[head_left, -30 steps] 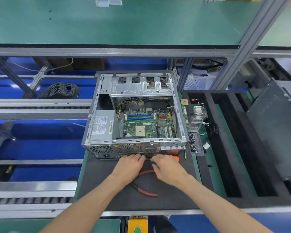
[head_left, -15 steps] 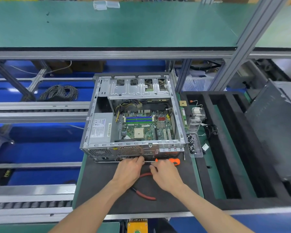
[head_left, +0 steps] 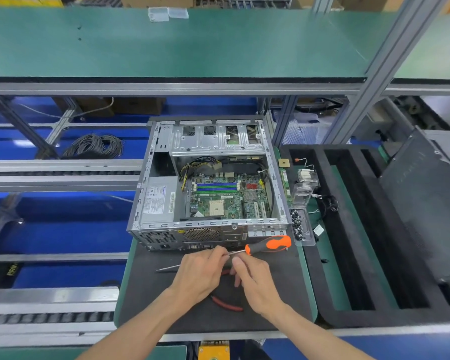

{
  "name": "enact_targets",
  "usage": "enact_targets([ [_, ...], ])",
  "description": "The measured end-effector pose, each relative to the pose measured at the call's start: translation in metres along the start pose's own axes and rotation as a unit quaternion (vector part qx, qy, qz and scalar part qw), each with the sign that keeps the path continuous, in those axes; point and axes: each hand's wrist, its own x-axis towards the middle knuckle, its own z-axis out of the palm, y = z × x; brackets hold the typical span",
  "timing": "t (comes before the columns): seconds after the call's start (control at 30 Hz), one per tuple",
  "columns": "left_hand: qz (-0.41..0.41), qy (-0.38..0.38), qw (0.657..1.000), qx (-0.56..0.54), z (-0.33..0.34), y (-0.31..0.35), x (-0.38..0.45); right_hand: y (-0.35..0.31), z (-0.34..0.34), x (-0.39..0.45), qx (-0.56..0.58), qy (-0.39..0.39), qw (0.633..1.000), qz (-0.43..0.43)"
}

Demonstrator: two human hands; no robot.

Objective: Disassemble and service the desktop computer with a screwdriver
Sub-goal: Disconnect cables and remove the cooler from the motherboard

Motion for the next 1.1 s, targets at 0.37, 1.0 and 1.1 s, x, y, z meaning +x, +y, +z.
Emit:
enact_targets([
  [0.37, 0.068, 0.189, 0.974, -0.106, -0.052, 0.029, 0.052, -0.062, -0.016, 0.039, 0.102, 0.154, 0.978, -0.094],
  [1.0, -0.116, 0.019, 0.924, -0.365, -0.127, -0.038, 0.198, -0.154, -0.084, 0.196, 0.069, 0.156, 0.979, -0.116],
  [1.1, -0.162, 0.004, 0.936, -0.312, -0.118, -0.065, 0.194, -0.155, -0.089, 0.21, 0.06, 0.155, 0.977, -0.136],
])
